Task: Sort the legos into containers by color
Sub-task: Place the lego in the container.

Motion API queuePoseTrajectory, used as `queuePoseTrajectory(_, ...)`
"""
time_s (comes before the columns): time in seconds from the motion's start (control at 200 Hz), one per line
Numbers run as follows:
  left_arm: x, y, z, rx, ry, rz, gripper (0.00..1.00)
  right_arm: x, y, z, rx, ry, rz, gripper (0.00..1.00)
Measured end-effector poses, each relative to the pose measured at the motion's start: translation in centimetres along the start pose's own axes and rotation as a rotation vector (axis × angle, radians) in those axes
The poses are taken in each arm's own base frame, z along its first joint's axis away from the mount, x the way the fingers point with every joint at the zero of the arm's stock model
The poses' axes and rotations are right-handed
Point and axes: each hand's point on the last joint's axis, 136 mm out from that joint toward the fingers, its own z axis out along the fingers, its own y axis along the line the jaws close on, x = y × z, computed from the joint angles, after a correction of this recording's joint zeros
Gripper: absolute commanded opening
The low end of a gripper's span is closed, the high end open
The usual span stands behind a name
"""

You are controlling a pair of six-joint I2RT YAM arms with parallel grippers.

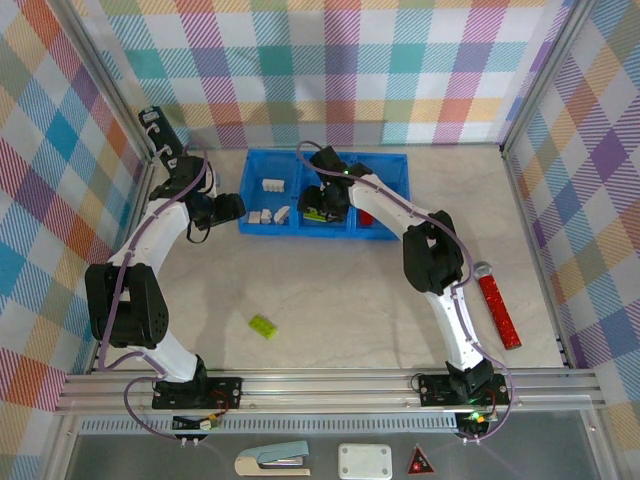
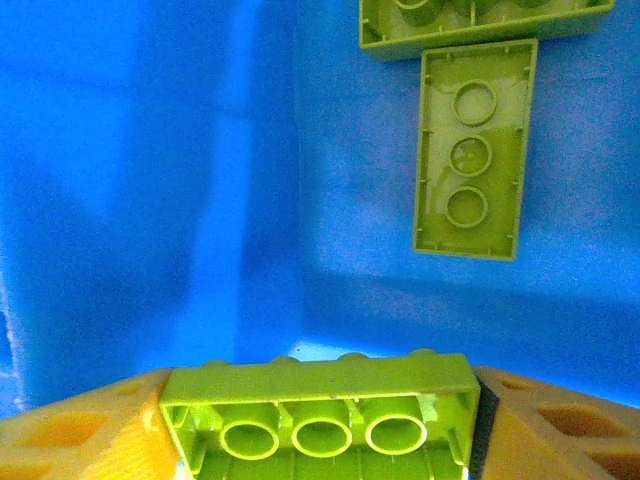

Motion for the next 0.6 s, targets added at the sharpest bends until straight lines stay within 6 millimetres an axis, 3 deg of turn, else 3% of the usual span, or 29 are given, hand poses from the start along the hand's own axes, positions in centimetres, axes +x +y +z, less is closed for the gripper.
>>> queuePoseTrajectory(0.175,0.0,0.0,0.0,0.0,0.001,0.0,0.69,0.0,-0.2,0.3,-0.002,0.002,0.014,0.76)
queuePoseTrajectory(0.425,0.0,0.0,0.0,0.0,0.001,0.0,0.69,0.9,-1.1,1.1,0.008,0.026,0.005,0.73)
queuePoseTrajectory(0.6,0.0,0.0,0.0,0.0,0.001,0.0,0.69,1.6,-1.2,-0.6,-0.007,0.027,-0.057,0.72)
